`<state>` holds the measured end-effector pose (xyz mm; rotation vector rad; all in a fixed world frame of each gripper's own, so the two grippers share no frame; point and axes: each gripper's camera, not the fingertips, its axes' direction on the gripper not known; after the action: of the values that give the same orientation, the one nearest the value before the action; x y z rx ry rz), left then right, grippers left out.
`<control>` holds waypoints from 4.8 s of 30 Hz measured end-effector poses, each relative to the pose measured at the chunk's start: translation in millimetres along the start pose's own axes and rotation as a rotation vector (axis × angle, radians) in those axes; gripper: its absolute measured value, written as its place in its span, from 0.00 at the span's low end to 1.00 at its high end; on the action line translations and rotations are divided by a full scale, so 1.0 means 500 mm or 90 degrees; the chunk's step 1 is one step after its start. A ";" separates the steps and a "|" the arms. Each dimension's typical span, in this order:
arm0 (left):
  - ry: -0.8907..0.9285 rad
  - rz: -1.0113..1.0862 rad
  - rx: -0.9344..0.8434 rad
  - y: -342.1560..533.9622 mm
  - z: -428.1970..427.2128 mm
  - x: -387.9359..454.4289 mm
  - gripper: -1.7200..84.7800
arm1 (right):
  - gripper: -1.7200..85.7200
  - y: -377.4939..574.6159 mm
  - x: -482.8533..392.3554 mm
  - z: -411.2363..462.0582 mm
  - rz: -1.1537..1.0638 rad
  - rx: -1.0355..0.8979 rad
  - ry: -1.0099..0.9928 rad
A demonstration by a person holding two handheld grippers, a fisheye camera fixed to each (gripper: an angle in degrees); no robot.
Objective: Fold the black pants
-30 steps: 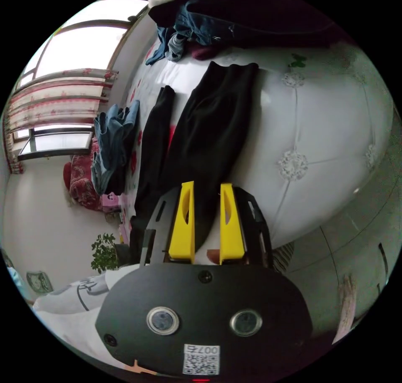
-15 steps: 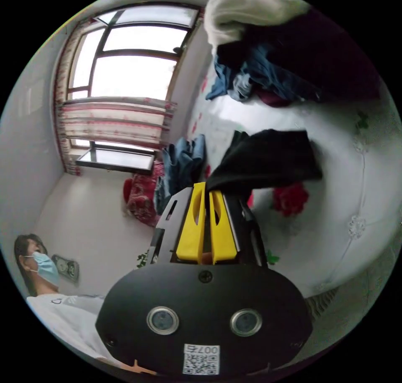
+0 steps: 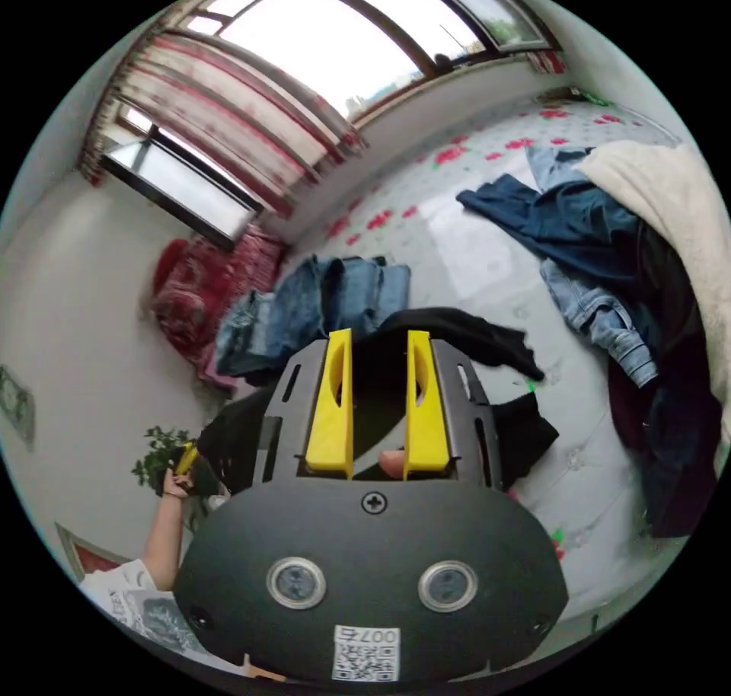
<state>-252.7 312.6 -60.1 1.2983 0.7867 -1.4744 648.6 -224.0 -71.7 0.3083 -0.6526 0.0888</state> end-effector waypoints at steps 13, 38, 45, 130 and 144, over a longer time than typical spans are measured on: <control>-0.219 -0.037 -0.070 0.189 0.014 -0.240 0.14 | 0.11 0.274 0.272 0.078 0.179 -0.116 0.165; -0.011 -0.014 -0.104 0.233 -0.171 -0.261 0.03 | 0.02 0.332 0.094 -0.367 0.154 0.220 -0.062; -0.077 -0.076 -0.161 0.308 -0.122 -0.339 0.09 | 0.07 0.209 0.050 -0.183 0.040 0.048 0.156; -0.128 0.173 -0.245 0.039 0.217 0.039 0.01 | 0.06 -0.068 -0.123 0.676 -0.456 -0.334 0.418; -0.147 0.038 -0.241 -0.018 0.265 -0.081 0.01 | 0.02 -0.091 -0.054 0.398 -0.300 -0.276 0.262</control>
<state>-307.1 203.6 6.7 0.8447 0.8187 -1.3217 519.4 -328.4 49.8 0.0139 -0.1683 -0.4281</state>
